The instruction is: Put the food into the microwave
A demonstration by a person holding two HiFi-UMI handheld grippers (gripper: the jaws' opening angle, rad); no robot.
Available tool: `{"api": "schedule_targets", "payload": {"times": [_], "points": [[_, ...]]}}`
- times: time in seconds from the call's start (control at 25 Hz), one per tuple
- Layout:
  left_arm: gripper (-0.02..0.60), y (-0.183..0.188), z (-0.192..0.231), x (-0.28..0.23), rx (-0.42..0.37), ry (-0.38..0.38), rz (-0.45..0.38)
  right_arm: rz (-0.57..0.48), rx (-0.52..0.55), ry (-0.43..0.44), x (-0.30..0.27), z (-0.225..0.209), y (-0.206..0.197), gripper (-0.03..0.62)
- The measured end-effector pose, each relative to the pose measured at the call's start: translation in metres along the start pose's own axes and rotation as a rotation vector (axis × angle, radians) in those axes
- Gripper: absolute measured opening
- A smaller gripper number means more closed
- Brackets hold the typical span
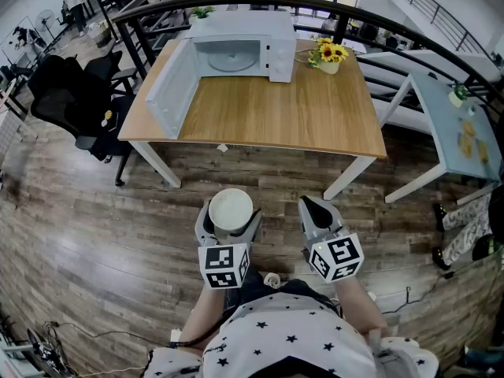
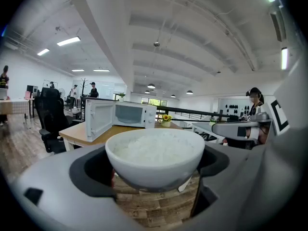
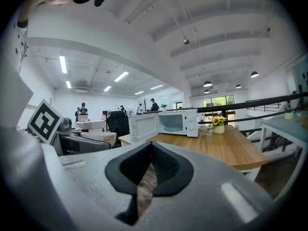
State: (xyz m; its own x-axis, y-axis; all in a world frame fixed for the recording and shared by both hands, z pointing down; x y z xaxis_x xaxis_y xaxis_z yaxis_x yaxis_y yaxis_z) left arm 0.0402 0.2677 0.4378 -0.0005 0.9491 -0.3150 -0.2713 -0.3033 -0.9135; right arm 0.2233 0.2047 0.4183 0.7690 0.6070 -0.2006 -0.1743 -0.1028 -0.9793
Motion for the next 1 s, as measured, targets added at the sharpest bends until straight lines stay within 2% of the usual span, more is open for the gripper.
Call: {"api": "schedule_targets", "payload": {"times": [0.32, 0.56, 0.76, 1.0], "points": [[0.491, -0.008, -0.022, 0.045, -0.031, 0.014, -0.019, -0.034, 0.011, 0.030, 0.043, 0.022, -0.003, 0.006], [0.489, -0.010, -0.027, 0.054, -0.028, 0.024, -0.040, -0.044, 0.032, 0.055, 0.050, 0.027, -0.002, 0.006], [0.489, -0.010, -0.034, 0.059, -0.028, 0.021, -0.054, -0.075, -0.005, 0.072, 0.058, 0.026, 0.000, 0.006], [0.489, -0.012, -0.040, 0.062, -0.019, 0.016, -0.062, -0.070, 0.005, 0.066, 0.064, 0.024, -0.004, 0.006]]}}
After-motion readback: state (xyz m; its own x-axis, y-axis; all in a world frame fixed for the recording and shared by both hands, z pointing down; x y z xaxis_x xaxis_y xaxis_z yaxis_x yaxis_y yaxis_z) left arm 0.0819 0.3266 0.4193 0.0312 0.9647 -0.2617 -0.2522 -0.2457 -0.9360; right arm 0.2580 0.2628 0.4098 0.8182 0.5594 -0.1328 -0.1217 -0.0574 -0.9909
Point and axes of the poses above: the fingertips, and each gripper's own axes: x backward along the fingers, z to its left, y out of its top, the point moved 5 cm from there along x, backward along the fingers, and after that the axes turned 8 degrees about x, right-handed, at the moved point
